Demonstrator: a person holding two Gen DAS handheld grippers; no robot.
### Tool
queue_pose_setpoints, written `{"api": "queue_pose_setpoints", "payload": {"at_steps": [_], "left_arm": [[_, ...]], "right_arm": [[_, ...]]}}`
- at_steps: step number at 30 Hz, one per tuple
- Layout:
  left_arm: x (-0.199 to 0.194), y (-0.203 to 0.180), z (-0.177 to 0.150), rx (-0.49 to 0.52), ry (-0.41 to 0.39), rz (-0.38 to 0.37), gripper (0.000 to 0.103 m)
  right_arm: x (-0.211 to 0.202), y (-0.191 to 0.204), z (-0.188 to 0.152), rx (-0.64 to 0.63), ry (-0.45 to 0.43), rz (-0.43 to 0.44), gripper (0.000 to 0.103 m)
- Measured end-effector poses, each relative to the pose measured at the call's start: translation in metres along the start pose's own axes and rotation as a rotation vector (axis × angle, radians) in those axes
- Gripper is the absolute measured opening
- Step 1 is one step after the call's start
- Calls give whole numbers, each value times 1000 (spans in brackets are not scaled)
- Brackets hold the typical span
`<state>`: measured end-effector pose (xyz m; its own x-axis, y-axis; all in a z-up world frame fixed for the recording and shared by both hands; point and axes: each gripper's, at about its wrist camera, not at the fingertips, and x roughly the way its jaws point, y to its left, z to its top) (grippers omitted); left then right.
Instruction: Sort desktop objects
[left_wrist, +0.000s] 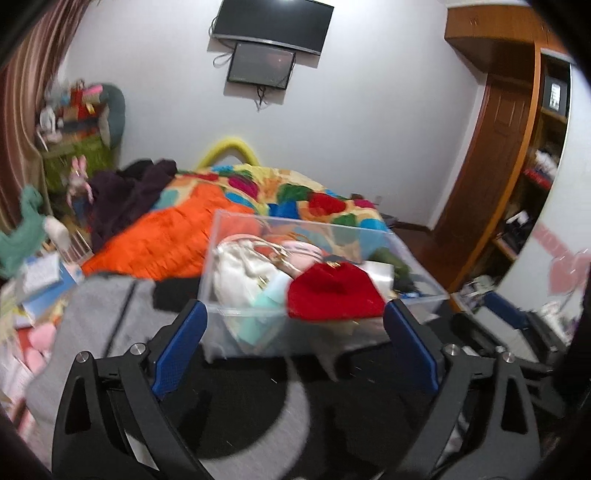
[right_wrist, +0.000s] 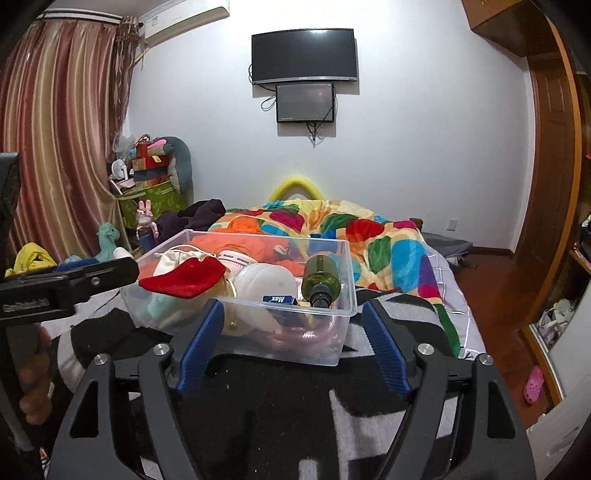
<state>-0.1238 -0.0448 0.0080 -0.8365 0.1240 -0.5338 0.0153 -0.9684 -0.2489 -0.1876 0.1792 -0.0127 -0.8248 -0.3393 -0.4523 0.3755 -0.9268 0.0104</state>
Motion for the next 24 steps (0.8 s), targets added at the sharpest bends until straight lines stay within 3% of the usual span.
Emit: {"api": "queue_pose_setpoints", "payload": {"at_steps": [11, 17, 24], "left_arm": [[-38, -20, -27, 9, -41, 14, 97], [-55, -29, -37, 52, -79, 90, 98], [-66, -36, -45, 54, -108, 75, 98]], "right_arm": [[-36, -6, -6, 25, -23, 34, 80], [-52, -12, -14, 44, -23, 54, 80], [-66, -14, -23, 44, -32, 48, 80]]}}
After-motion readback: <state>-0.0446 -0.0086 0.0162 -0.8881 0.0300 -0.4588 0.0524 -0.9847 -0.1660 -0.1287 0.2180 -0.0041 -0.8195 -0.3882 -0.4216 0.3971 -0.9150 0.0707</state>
